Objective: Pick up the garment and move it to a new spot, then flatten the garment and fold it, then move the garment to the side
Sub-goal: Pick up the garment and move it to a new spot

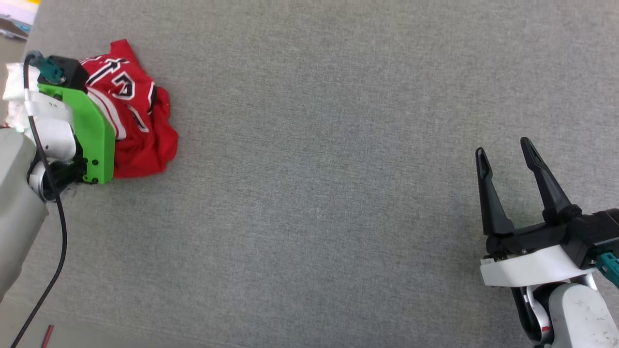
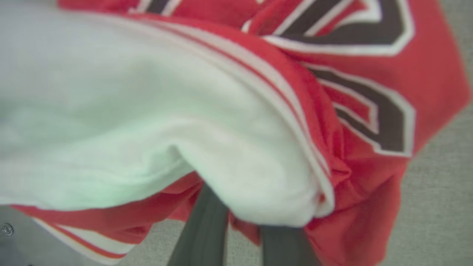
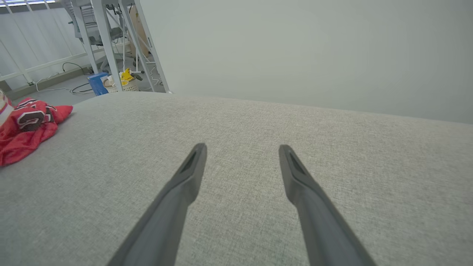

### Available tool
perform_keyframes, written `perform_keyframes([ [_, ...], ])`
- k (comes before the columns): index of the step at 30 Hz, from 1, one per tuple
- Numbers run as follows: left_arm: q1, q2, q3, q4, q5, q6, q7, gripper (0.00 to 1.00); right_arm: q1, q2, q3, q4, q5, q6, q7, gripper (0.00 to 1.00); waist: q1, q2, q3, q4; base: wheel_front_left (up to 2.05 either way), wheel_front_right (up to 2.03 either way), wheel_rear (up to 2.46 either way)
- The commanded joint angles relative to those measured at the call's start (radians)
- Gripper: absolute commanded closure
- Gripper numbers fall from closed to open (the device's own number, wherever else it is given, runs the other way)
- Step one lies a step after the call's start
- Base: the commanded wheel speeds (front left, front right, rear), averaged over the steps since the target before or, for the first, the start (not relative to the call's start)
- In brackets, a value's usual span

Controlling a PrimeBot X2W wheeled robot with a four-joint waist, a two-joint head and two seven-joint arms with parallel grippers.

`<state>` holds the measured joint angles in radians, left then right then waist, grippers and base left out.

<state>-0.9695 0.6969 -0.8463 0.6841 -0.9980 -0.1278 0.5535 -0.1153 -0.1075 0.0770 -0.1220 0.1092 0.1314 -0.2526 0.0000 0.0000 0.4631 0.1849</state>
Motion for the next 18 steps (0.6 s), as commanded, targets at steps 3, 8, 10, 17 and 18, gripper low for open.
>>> perform_keyframes([
  [3,-0.064,0.018,-0.014,-0.032,0.003,-0.003,-0.075,1.0,0.001,0.01,0.004,0.009,0.013,-0.001,-0.009,0.0,0.0,0.0,-0.055,0.017,0.0,0.0,0.0],
  [8,-0.128,0.044,-0.041,-0.087,0.042,-0.003,-0.153,1.0,0.016,0.025,0.013,0.018,0.022,-0.001,-0.009,0.0,0.0,0.0,-0.108,0.016,0.0,0.0,0.0],
  [10,-0.154,0.044,-0.057,-0.113,0.06,-0.003,-0.174,1.0,0.022,0.031,0.015,0.022,0.025,-0.001,-0.009,0.0,0.0,0.0,-0.13,0.012,0.0,0.0,0.0],
  [17,-0.255,0.005,-0.139,-0.222,0.13,-0.003,-0.208,1.0,0.043,0.05,0.01,0.025,0.04,-0.001,-0.009,0.0,0.0,0.0,-0.183,-0.047,0.0,0.0,0.0],
  [18,-0.265,-0.004,-0.147,-0.232,0.133,-0.003,-0.209,1.0,0.044,0.051,0.008,0.024,0.042,-0.001,-0.009,0.0,0.0,0.0,-0.184,-0.056,0.0,0.0,0.0],
])
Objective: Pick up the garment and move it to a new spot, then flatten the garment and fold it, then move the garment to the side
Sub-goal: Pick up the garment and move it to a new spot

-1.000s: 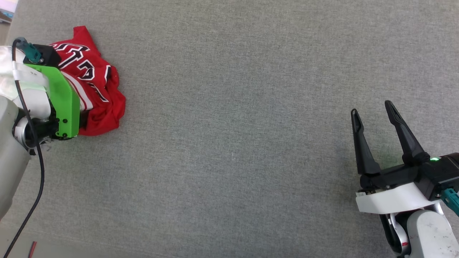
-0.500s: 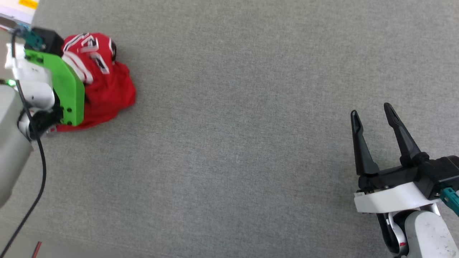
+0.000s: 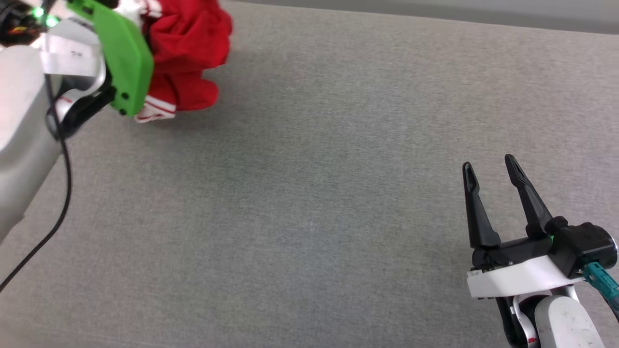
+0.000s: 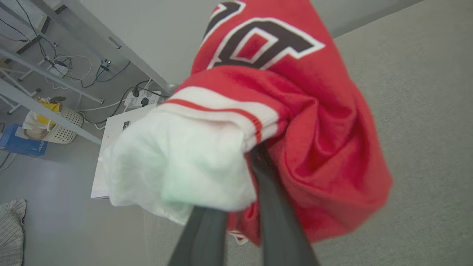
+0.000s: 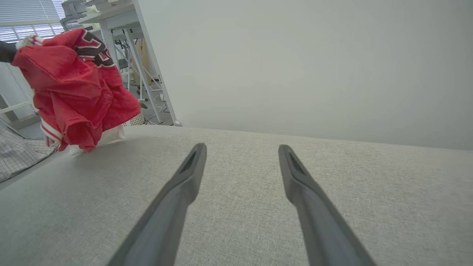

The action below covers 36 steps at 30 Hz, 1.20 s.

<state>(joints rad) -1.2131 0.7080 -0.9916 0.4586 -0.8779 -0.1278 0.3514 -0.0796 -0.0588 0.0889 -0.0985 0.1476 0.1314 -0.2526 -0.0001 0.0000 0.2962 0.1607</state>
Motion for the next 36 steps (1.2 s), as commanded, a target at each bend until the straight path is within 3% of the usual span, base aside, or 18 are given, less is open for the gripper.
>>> perform_keyframes([
  [1,-0.036,-0.025,-0.012,-0.019,0.019,-0.003,-0.006,1.0,0.009,0.004,-0.005,0.001,0.005,-0.001,-0.009,0.0,0.0001,0.0,-0.017,-0.045,0.0,0.0,0.0],
  [6,-0.099,-0.088,-0.065,-0.058,0.043,-0.003,-0.001,1.0,0.004,0.008,-0.004,-0.001,0.016,-0.001,-0.009,0.0,0.0001,0.0,-0.005,-0.11,0.0,0.0,0.0],
  [15,-0.172,-0.251,-0.192,-0.066,0.041,-0.003,-0.011,1.0,-0.002,0.008,0.004,-0.002,0.073,-0.001,-0.009,0.0,0.0001,0.0,0.027,-0.231,0.0,0.0,0.0],
  [23,-0.066,-0.378,-0.281,-0.009,0.046,-0.003,-0.04,1.0,-0.016,0.008,0.0,-0.005,0.093,-0.001,-0.009,0.0,0.0001,0.0,0.057,-0.273,0.0,0.0,0.0],
  [29,0.128,-0.419,-0.288,0.005,0.141,-0.003,0.024,1.0,-0.034,0.008,0.0,-0.005,0.098,-0.001,-0.009,0.0,0.0001,0.0,0.073,-0.273,0.0,0.0,0.0],
  [36,0.237,-0.418,-0.288,0.033,0.161,-0.003,0.023,1.0,-0.038,0.008,-0.005,-0.002,0.09,-0.001,-0.009,0.0,0.0001,0.0,0.072,-0.244,0.0,0.0,0.0],
])
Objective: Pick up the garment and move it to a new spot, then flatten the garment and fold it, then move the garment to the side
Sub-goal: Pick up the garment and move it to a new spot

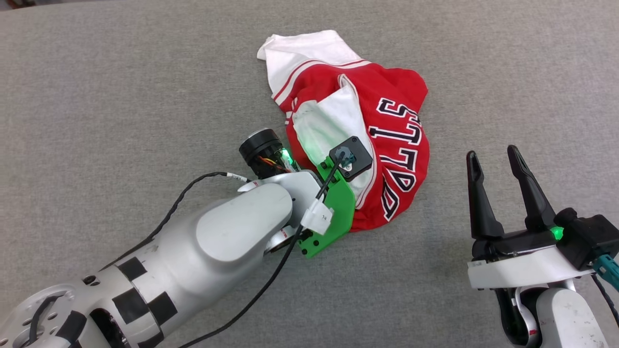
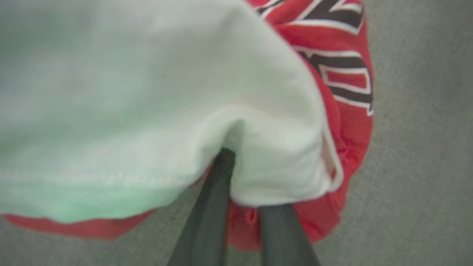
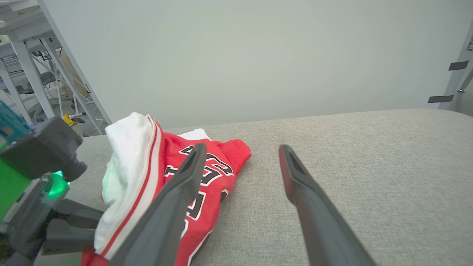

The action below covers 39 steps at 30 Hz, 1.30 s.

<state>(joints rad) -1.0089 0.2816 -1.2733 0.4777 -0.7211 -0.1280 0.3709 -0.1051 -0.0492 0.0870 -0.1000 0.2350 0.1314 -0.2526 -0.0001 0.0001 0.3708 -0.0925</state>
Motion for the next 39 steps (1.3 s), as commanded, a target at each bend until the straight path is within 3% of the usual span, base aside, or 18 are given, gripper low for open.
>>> perform_keyframes([
  [1,0.033,0.008,-0.007,0.021,0.005,-0.003,-0.008,1.0,-0.012,-0.001,-0.002,0.0,0.001,-0.001,-0.009,0.0,0.0001,-0.0001,-0.005,0.014,0.0,0.0,0.0],
  [3,0.024,0.002,-0.007,0.04,0.008,-0.003,-0.053,0.95,-0.008,-0.001,-0.003,0.003,-0.003,-0.001,-0.009,0.0,0.0001,-0.0001,-0.015,0.027,0.0,0.0,0.0],
  [4,0.016,-0.003,-0.007,0.053,0.007,-0.003,-0.089,0.34,-0.005,-0.001,-0.004,0.005,-0.005,-0.001,-0.009,0.0,0.0001,-0.0001,-0.024,0.034,0.0,0.0,0.0],
  [5,0.009,-0.007,-0.006,0.063,0.006,-0.003,-0.12,0.0,-0.003,-0.001,-0.004,0.007,-0.006,-0.001,-0.009,0.0,0.0001,-0.0001,-0.031,0.039,0.0,0.0,0.0],
  [9,-0.005,-0.034,0.025,0.106,0.004,0.0,-0.269,0.0,0.019,-0.001,-0.012,0.012,-0.011,-0.001,-0.009,0.0,0.0001,-0.0001,-0.08,0.069,0.0,0.0,0.0],
  [13,0.014,-0.037,0.072,0.113,-0.002,0.037,-0.39,0.0,0.047,-0.001,-0.019,0.013,-0.015,-0.001,-0.009,0.0,0.0001,-0.0001,-0.127,0.099,0.0,0.0,0.0],
  [17,0.057,-0.006,0.114,0.097,-0.01,0.094,-0.482,0.0,0.074,-0.001,-0.022,0.012,-0.021,-0.001,-0.009,0.0,0.0001,-0.0001,-0.163,0.127,0.0,0.0,0.0],
  [22,0.131,0.063,0.177,0.055,-0.014,0.197,-0.588,0.0,0.093,-0.001,-0.027,0.009,-0.029,-0.001,-0.009,0.0,0.0001,-0.0001,-0.189,0.152,0.0,0.0,0.0],
  [28,0.251,0.132,0.291,-0.043,0.008,0.325,-0.631,0.0,0.113,-0.001,-0.042,0.005,-0.046,-0.001,-0.009,0.0,0.0001,-0.0001,-0.217,0.166,0.0,0.0,0.0],
  [32,0.386,0.158,0.453,-0.184,0.086,0.411,-0.632,0.0,0.126,-0.001,-0.059,0.007,-0.054,-0.001,-0.009,0.0,0.0001,-0.0001,-0.238,0.168,0.0,0.0,0.0],
  [36,0.54,0.151,0.606,-0.285,0.166,0.459,-0.632,0.0,0.141,-0.001,-0.072,0.019,-0.064,-0.001,-0.009,0.0,0.0001,-0.0001,-0.263,0.17,0.0,0.0,0.0],
  [39,0.642,0.131,0.696,-0.334,0.224,0.467,-0.632,0.0,0.153,-0.001,-0.082,0.032,-0.065,-0.001,-0.009,0.0,0.0001,-0.0001,-0.282,0.173,0.0,0.0,0.0],
])
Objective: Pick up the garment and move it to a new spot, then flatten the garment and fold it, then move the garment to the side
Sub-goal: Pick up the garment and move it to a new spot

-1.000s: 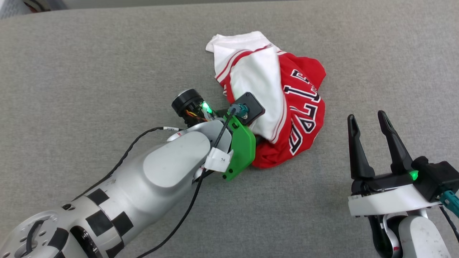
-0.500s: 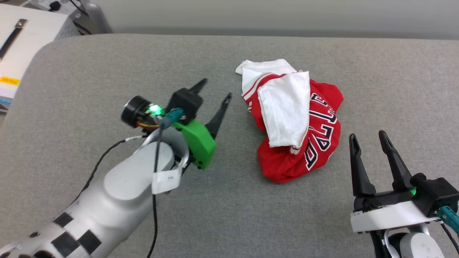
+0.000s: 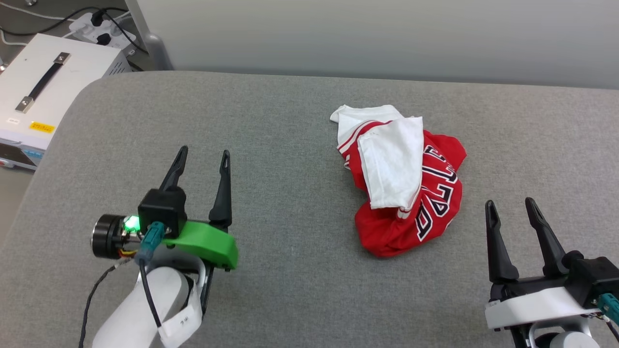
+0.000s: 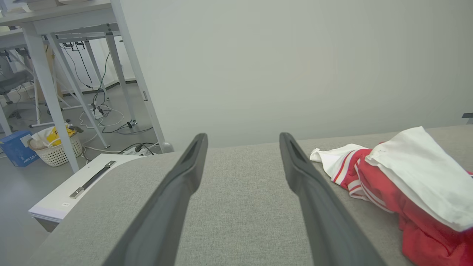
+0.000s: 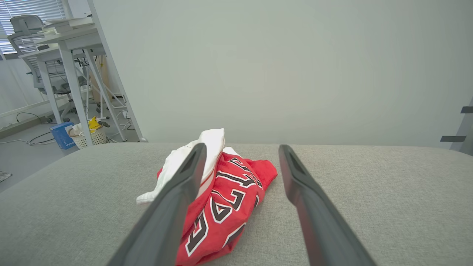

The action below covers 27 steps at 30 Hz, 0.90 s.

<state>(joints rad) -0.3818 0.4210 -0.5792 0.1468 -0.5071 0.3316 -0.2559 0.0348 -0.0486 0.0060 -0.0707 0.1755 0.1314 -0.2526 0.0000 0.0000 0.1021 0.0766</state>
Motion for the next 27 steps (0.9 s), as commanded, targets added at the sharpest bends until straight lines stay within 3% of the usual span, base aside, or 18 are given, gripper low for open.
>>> perform_keyframes([
  [1,0.05,-0.019,0.032,-0.017,0.03,0.006,-0.006,0.0,0.017,-0.002,-0.002,0.006,-0.006,-0.001,-0.009,0.0,0.0,0.0,-0.019,0.004,0.0,0.0,0.0],
  [5,0.158,-0.059,0.126,-0.049,0.092,-0.028,-0.006,0.0,0.032,-0.002,-0.007,0.018,-0.004,-0.001,-0.009,0.0,0.0,0.0,-0.045,0.005,0.0,0.0,0.0],
  [12,0.303,-0.135,0.247,-0.076,0.178,-0.132,-0.006,0.0,0.064,-0.002,-0.009,0.039,0.003,-0.001,-0.009,0.0,0.0,0.0,-0.086,-0.006,0.0,0.0,0.0],
  [27,0.448,-0.263,0.437,-0.065,0.306,-0.267,-0.006,0.0,0.118,-0.002,0.005,0.093,0.027,-0.001,-0.009,0.0,0.0,0.0,-0.117,-0.019,0.0,0.0,0.0],
])
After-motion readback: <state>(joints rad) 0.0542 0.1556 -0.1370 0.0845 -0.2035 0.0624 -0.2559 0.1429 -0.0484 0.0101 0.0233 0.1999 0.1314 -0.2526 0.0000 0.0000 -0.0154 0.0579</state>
